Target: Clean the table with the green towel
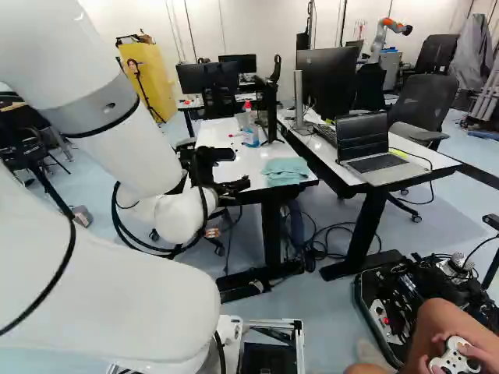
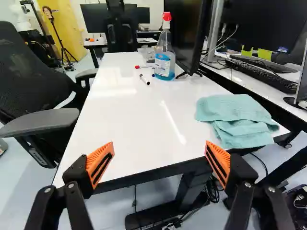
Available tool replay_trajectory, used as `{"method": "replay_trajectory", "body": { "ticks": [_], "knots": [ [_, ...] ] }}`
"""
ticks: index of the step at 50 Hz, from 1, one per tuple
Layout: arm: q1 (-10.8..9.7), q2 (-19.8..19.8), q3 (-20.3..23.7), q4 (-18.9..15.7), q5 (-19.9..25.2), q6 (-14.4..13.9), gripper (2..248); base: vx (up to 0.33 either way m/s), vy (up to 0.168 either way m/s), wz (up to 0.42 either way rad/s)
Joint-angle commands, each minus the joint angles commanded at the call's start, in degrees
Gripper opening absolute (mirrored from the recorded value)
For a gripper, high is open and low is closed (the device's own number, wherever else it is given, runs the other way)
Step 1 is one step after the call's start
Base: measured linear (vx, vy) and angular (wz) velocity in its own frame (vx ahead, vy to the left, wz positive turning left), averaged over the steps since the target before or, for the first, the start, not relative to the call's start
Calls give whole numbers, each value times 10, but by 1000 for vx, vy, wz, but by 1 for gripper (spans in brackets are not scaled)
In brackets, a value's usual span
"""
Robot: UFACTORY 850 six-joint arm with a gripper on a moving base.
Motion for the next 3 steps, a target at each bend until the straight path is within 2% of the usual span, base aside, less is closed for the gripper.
{"method": "replay_trajectory", "body": {
  "ticks": [3],
  "knots": [
    [0,0,0,0,0,0,247,0,0,0]
  ]
}}
